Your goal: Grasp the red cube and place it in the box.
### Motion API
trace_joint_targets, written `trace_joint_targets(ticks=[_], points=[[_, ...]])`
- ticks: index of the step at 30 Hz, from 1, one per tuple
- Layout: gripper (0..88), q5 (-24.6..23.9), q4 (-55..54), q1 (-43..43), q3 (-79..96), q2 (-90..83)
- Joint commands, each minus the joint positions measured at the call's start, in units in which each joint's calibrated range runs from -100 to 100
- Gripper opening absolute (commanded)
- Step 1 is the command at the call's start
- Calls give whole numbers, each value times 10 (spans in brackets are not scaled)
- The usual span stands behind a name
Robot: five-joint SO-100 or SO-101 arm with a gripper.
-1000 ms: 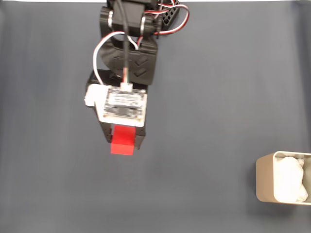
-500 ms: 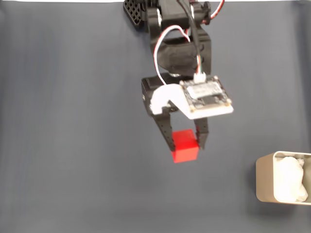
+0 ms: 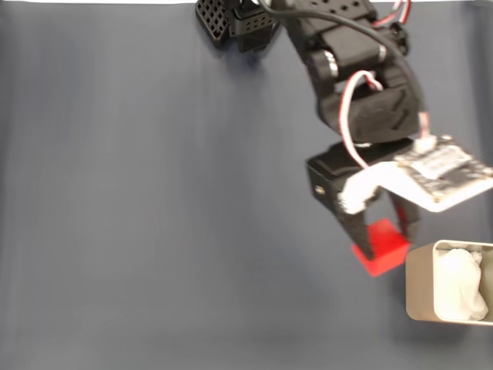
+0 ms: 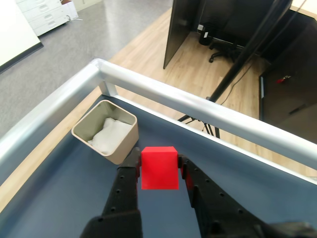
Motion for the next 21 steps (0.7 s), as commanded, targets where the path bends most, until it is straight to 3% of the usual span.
trace_joint_targets(ticks=[1,21], points=[[87,3,-6,-23,-66,22],[88,-8,-14,-78,-262,202]])
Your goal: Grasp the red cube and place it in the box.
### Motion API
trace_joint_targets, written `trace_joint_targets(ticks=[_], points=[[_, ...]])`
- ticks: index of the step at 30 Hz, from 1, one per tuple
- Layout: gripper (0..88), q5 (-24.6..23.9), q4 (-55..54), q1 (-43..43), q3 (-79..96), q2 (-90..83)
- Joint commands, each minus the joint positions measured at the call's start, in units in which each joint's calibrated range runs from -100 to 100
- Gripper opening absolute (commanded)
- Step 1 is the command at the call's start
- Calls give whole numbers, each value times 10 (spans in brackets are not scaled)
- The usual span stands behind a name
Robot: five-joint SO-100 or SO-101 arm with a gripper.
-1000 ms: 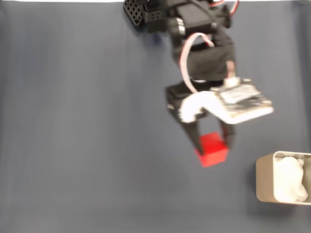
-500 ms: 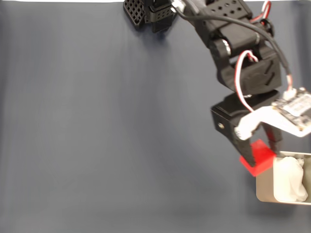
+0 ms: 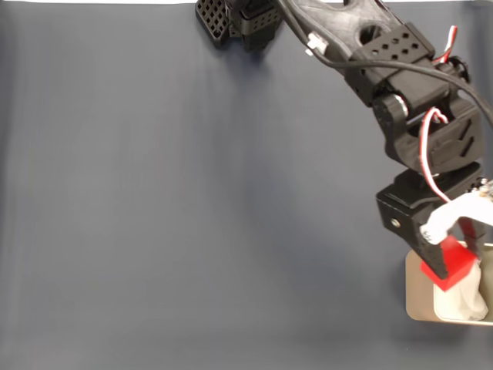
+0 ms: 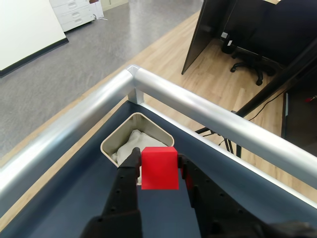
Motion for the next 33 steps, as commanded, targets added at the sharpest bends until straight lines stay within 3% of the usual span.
trace_joint_targets(ticks=[1,33], points=[[88,-4,-14,-12,-57,12],[95,-2,-38,-32,-165,130]])
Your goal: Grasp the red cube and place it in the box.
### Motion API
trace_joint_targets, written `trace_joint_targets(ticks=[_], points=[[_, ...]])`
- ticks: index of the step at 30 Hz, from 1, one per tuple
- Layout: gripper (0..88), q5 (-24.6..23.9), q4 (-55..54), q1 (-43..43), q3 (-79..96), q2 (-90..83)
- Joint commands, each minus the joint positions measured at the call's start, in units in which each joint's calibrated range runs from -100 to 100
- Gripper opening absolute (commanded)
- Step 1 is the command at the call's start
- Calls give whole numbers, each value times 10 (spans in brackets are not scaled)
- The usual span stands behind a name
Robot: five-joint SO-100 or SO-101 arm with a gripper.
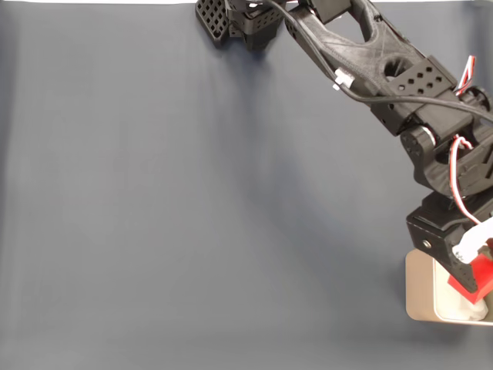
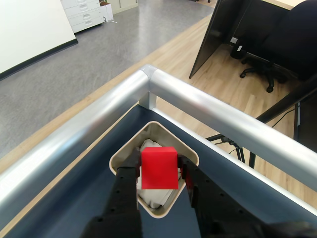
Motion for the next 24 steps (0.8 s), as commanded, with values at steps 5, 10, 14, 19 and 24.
trace_joint_targets(ticks=[5,10,14,19,24], points=[[95,0,-14,-5,-34,-1],[95,0,-15,-5,-38,3],[124,0,-18,-5,-39,6],[397,-10,-15,-5,-45,7],[451,-7,-19,-6,-45,7]])
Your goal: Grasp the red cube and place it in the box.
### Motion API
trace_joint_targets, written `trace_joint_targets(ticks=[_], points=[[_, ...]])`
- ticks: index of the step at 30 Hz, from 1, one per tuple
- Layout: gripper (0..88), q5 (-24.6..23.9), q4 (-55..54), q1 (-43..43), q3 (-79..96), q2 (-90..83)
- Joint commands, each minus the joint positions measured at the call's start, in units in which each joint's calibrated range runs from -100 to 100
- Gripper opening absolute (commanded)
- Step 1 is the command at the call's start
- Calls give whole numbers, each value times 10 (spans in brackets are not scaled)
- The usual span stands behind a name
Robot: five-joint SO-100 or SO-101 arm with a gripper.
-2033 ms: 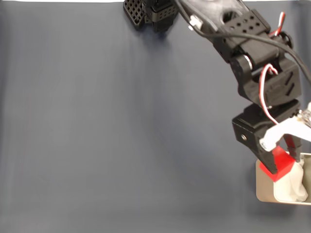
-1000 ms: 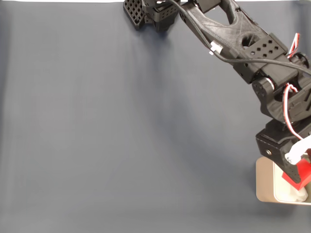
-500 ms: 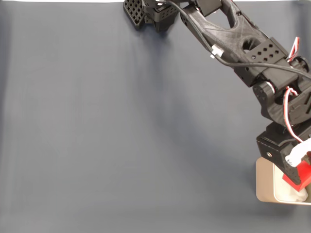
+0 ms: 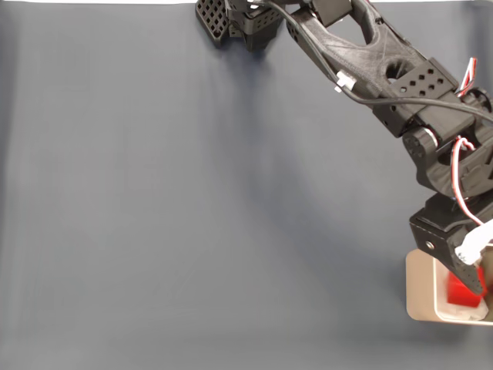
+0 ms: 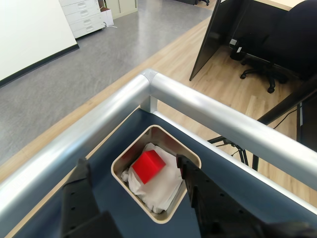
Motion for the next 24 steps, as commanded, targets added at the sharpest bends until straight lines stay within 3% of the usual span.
trace_joint_targets(ticks=[1,24], points=[[457,0,-14,-4,-27,-10],[470,-8,-25,-5,-18,-25]])
